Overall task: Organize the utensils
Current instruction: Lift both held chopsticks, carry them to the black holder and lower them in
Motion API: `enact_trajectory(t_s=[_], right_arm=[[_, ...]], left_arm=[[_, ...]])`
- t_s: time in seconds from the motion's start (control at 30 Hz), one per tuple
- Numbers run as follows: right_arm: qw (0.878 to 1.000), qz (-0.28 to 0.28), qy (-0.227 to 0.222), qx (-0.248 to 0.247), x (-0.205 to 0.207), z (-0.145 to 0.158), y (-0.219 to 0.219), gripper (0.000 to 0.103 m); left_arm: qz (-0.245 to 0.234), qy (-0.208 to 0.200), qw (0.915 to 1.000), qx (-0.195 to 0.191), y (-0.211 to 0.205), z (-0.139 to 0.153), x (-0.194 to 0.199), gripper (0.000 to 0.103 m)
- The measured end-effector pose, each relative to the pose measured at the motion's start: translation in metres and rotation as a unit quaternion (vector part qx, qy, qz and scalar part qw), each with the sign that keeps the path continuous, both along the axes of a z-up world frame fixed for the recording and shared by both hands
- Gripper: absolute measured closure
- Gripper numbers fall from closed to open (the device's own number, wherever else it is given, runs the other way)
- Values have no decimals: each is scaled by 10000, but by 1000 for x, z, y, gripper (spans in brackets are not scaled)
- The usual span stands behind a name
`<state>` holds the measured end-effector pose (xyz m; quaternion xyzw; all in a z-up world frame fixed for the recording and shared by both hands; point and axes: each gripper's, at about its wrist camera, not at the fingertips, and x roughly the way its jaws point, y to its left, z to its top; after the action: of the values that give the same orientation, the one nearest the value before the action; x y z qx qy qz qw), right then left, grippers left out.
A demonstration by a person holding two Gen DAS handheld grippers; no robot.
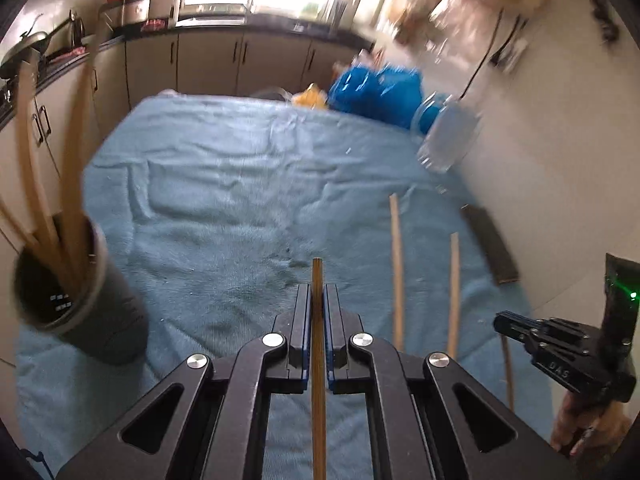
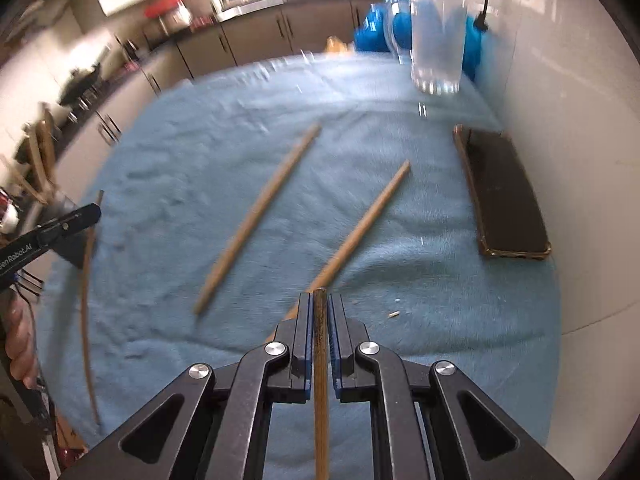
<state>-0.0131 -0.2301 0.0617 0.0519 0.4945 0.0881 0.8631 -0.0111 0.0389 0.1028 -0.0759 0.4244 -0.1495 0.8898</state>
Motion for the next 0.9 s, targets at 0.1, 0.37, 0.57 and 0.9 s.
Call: enact_trajectory(t_s=[0.1,0.37,0.57,0.9], right_arm=[[9988,-25,-463,130,-21,22,2,95],[9873,-42,-1541,382,-61,73,24,95],[9751,46,-2154,515,-86,101,45,95],[9567,247,-2836,610,-92,132,88,95]], left_arm=[[-11,-362,9993,-78,5,19,-26,98],[-13,-1095,9933,-376,21,60,-85,98],[162,-1488,9877,-463,39,79,-116,98],[356,-1924,9777,-765,79,117,-138,98]])
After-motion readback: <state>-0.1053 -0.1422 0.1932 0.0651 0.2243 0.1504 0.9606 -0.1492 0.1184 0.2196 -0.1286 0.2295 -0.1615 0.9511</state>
